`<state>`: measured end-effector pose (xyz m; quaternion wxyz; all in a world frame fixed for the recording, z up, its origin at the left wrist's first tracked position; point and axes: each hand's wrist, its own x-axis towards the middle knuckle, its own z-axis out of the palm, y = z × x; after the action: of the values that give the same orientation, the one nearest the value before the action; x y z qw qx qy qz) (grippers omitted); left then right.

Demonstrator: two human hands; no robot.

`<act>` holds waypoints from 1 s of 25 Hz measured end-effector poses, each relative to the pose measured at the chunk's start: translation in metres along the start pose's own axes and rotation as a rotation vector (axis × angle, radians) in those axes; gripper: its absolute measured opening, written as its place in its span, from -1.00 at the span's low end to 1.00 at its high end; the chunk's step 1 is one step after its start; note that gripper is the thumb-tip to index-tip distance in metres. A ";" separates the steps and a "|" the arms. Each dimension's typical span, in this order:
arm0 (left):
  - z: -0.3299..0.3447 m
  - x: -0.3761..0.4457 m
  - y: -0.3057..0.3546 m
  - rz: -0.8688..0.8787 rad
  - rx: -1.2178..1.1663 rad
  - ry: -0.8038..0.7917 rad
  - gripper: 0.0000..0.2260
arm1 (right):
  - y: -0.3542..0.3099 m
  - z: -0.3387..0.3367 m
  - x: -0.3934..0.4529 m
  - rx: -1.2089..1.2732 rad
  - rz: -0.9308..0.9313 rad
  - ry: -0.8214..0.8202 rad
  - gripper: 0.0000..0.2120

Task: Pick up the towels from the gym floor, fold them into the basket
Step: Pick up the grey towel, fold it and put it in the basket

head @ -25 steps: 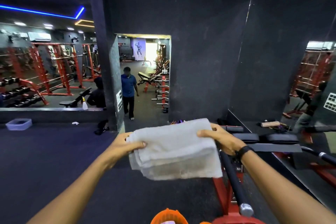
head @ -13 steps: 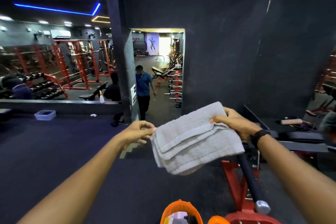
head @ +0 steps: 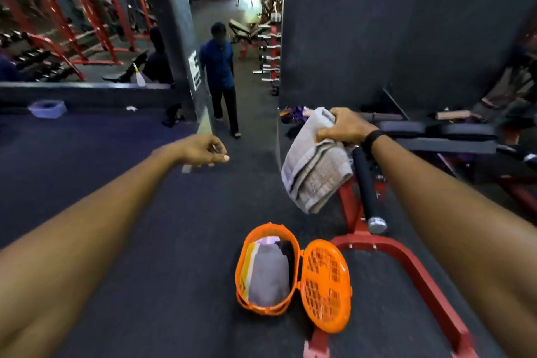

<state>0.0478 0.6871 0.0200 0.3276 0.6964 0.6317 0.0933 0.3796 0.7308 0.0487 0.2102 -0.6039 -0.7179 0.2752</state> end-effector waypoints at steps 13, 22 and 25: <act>0.117 0.093 -0.085 -0.131 -0.024 -0.283 -0.83 | 0.148 0.154 0.034 -0.139 0.401 -0.169 -0.43; 0.188 0.275 -0.203 -0.105 0.040 -0.432 -0.77 | 0.207 0.363 0.065 0.212 0.788 0.169 -0.50; 0.265 0.331 -0.246 -0.054 0.127 -0.441 -0.78 | 0.248 0.461 0.041 0.508 0.892 0.230 -0.51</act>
<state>0.0518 0.9058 -0.4191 0.4158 0.7020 0.5677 -0.1098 0.2662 0.7359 -0.4636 0.2899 -0.8071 -0.2739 0.4353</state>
